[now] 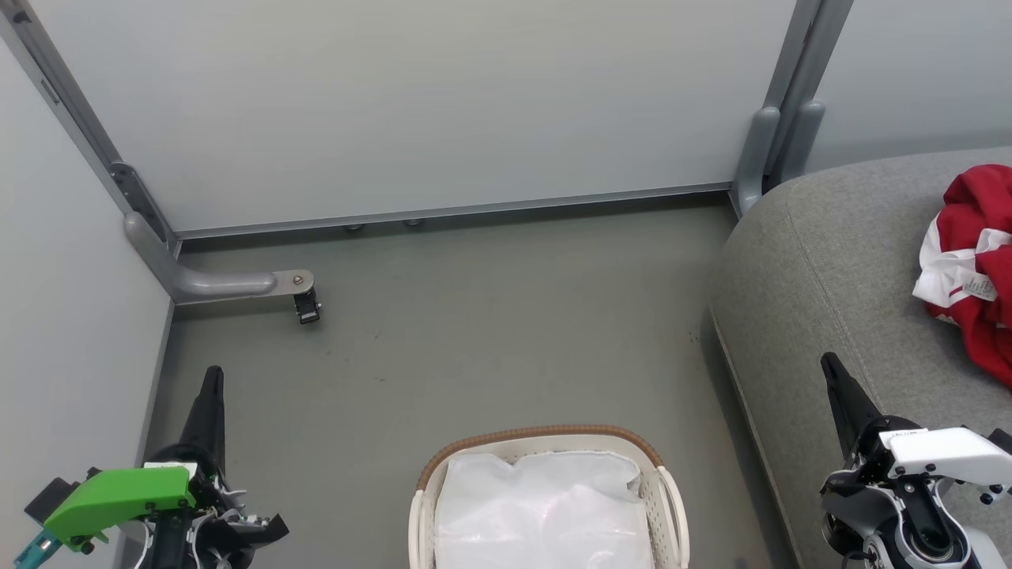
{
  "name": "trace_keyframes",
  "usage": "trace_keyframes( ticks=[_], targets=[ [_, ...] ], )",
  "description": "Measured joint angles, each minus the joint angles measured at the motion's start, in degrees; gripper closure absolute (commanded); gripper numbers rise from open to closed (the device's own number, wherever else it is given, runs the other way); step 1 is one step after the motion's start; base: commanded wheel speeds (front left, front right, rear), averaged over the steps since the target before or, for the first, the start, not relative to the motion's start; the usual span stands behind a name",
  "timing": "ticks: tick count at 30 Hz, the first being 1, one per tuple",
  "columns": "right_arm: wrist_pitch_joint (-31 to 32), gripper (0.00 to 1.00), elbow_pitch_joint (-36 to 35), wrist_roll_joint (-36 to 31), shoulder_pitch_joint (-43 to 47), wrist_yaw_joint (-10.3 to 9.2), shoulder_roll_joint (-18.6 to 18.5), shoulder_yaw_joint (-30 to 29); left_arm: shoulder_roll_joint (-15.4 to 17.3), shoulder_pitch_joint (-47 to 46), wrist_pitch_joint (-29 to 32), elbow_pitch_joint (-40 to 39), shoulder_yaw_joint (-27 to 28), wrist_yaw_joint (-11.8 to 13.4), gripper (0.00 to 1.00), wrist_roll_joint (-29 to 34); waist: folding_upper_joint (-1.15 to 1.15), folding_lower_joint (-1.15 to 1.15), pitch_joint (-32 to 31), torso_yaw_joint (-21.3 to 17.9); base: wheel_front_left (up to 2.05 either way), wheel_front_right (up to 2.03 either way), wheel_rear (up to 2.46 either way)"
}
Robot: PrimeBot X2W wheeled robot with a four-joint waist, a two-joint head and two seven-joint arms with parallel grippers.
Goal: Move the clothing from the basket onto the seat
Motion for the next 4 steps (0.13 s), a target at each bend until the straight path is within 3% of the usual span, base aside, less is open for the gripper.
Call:
trace_keyframes(
  ticks=[4],
  targets=[
    [0.0,1.00,0.0,0.0,0.0,0.00,0.0,0.0,0.0,0.0,0.0,0.0,0.0,0.0,1.00,0.0,0.00,0.00,0.0,0.0,0.00,0.00,0.00]
  ],
)
